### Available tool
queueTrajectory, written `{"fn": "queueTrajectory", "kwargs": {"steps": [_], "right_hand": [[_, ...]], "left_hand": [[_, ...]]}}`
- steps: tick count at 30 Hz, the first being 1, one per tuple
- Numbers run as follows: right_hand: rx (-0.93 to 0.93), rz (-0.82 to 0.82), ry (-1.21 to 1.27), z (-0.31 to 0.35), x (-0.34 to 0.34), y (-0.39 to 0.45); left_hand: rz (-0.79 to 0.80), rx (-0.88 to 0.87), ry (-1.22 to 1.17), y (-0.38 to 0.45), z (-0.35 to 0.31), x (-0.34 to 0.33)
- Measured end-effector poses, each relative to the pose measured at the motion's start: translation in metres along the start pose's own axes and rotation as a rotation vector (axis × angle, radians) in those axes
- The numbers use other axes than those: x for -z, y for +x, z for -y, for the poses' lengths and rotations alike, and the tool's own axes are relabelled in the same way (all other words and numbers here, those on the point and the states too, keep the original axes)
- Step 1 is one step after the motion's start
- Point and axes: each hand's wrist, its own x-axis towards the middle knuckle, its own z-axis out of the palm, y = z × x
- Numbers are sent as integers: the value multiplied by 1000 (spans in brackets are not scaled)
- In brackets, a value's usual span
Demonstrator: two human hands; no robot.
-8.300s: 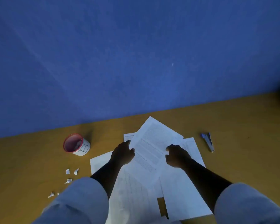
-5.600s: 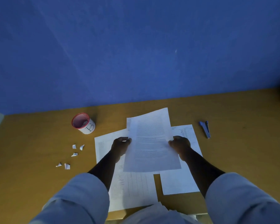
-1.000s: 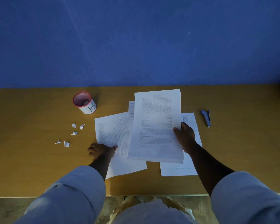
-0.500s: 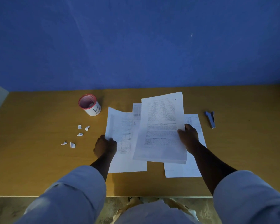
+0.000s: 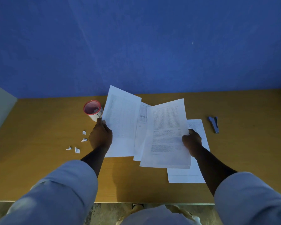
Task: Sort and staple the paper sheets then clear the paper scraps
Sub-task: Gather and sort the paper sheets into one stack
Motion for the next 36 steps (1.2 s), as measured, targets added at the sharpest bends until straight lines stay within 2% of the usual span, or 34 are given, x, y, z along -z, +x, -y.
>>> {"fn": "queueTrajectory", "kwargs": {"steps": [7, 12, 16, 21, 26, 32, 36], "right_hand": [[2, 23, -1, 0, 0, -2], [26, 83, 47, 3, -3, -2], [45, 132, 123, 8, -4, -3], [56, 176, 187, 14, -4, -5], [53, 257, 309, 16, -2, -4], [44, 313, 367, 15, -2, -1], [63, 393, 396, 17, -2, -4]], "left_hand": [[-134, 0, -96, 17, -3, 16], [-126, 70, -201, 23, -9, 18], [4, 147, -305, 21, -20, 13], [259, 260, -550, 19, -25, -3], [477, 274, -649, 8, -35, -11], [592, 264, -558, 1, -40, -15], [682, 402, -740, -4, -46, -17]]}}
